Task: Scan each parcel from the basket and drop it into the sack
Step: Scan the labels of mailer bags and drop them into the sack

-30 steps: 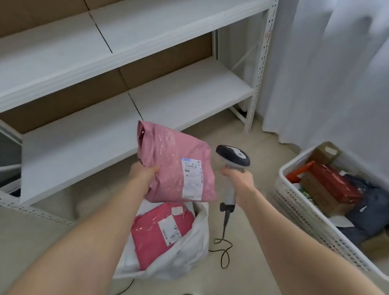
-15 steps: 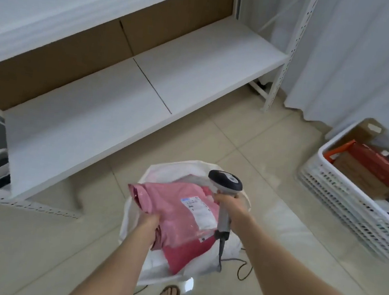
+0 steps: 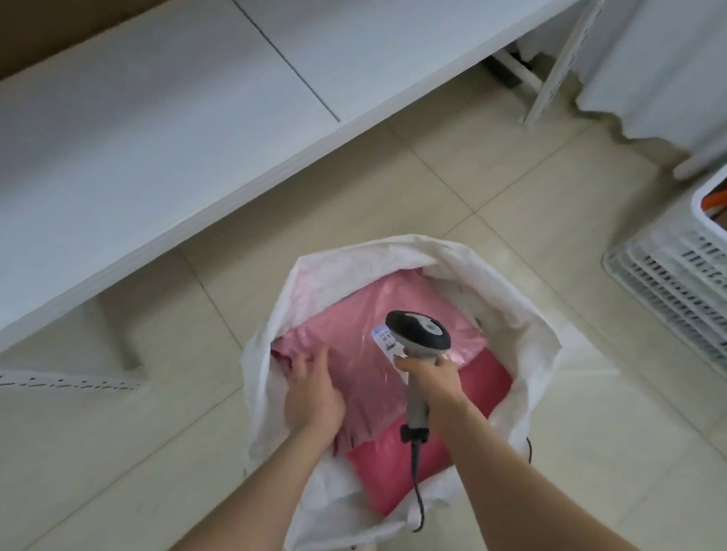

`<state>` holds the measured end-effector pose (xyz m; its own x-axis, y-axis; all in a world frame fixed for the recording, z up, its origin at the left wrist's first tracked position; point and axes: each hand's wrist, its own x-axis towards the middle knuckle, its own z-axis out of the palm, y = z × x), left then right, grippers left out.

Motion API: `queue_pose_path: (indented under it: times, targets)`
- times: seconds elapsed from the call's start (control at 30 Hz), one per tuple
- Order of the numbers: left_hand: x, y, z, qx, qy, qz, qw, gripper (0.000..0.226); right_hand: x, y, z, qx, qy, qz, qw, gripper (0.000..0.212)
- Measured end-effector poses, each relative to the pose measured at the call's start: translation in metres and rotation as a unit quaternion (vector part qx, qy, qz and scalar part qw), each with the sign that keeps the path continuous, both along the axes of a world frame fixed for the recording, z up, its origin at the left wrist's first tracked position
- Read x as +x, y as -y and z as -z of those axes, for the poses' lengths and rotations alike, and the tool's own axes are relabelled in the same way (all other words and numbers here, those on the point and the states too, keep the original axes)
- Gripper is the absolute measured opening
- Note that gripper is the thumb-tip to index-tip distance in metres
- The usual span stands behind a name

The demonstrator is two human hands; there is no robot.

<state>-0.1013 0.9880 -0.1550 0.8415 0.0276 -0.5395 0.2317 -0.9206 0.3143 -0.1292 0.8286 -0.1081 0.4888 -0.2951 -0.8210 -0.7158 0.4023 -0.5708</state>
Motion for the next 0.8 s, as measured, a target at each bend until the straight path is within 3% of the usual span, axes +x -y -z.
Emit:
queue_pose_path:
  times: [0.03, 0.1, 0.13, 0.2, 0.37, 0.53, 0.8]
  targets:
    - [0.003, 0.004, 0.005, -0.005, -0.018, 0.083, 0.996, 0.068, -0.001, -0.001, 0.007, 0.011, 0.002, -0.006, 1.000, 0.010]
    - [0.012, 0.011, 0.019, -0.005, -0.134, 0.194, 0.972, 0.071, -0.005, -0.001, 0.018, 0.018, 0.006, -0.016, 1.000, 0.010]
    - [0.015, 0.014, 0.023, 0.002, -0.194, 0.218, 0.956, 0.070, -0.008, 0.000, 0.022, 0.015, 0.006, -0.008, 1.000, 0.011]
    - [0.018, 0.020, 0.026, 0.008, -0.231, 0.224, 0.947, 0.065, -0.016, 0.008, 0.023, 0.010, 0.007, 0.022, 1.000, 0.013]
    - [0.016, 0.053, -0.022, 0.015, -0.144, 0.148, 0.978, 0.037, -0.045, 0.041, -0.013, 0.058, 0.021, 0.080, 0.995, 0.011]
    - [0.007, 0.123, -0.107, 0.001, -0.103, 0.185, 0.977, 0.044, -0.079, 0.097, -0.090, 0.034, 0.061, 0.096, 0.993, 0.013]
    - [-0.043, 0.289, -0.262, -0.055, -0.023, 0.238, 0.969, 0.041, -0.173, 0.220, -0.233, 0.005, 0.140, 0.200, 0.970, 0.006]
